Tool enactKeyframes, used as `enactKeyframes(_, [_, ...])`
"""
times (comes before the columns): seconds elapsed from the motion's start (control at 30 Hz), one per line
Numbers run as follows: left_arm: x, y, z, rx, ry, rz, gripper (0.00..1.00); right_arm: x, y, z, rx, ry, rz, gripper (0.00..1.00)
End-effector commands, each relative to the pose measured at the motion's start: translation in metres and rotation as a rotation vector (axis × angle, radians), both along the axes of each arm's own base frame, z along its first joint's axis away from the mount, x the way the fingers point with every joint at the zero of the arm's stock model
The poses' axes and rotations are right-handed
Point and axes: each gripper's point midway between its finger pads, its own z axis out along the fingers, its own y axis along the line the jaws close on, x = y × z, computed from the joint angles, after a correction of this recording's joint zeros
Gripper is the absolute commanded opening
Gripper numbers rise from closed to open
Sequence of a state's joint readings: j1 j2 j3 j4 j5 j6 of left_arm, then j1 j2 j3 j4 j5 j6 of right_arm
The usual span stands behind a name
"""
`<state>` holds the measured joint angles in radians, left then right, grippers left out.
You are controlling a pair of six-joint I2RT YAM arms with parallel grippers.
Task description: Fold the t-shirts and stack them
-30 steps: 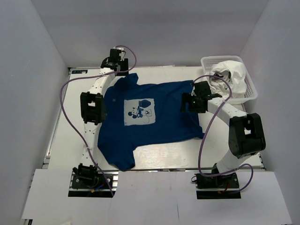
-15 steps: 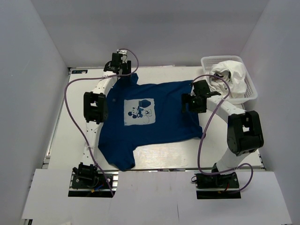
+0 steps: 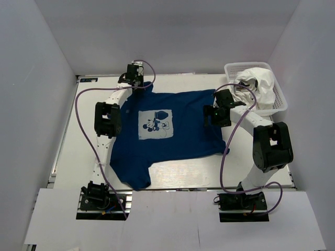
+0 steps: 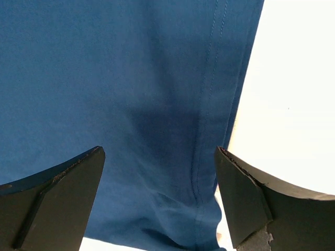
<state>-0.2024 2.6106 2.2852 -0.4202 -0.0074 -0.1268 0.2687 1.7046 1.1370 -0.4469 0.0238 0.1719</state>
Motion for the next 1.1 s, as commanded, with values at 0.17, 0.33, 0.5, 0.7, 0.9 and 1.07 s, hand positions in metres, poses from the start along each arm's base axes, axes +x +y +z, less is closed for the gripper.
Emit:
enactKeyframes(0.17, [0.030, 0.044, 0.162, 0.123, -0.351, 0.253, 0.00, 0.011, 0.001, 0.021, 0.010, -0.070, 0.010, 0.90])
enactKeyframes(0.33, [0.011, 0.020, 0.160, 0.188, -0.318, 0.215, 0.00, 0.004, -0.003, 0.021, 0.003, -0.078, 0.002, 0.90])
enactKeyframes(0.5, [-0.045, -0.022, 0.072, 0.410, -0.125, 0.164, 0.00, -0.002, -0.005, 0.021, 0.008, -0.088, -0.006, 0.90])
enactKeyframes(0.7, [-0.130, -0.065, 0.040, 0.314, 0.087, 0.104, 0.23, -0.008, -0.006, 0.017, 0.012, -0.086, -0.012, 0.90])
enactKeyframes(0.9, [-0.184, -0.089, 0.125, 0.050, -0.020, -0.063, 1.00, -0.005, -0.004, 0.019, 0.022, -0.103, -0.012, 0.90])
enactKeyframes(1.07, [-0.167, -0.074, 0.151, 0.024, -0.081, -0.038, 1.00, -0.004, -0.002, 0.020, 0.031, -0.103, -0.007, 0.90])
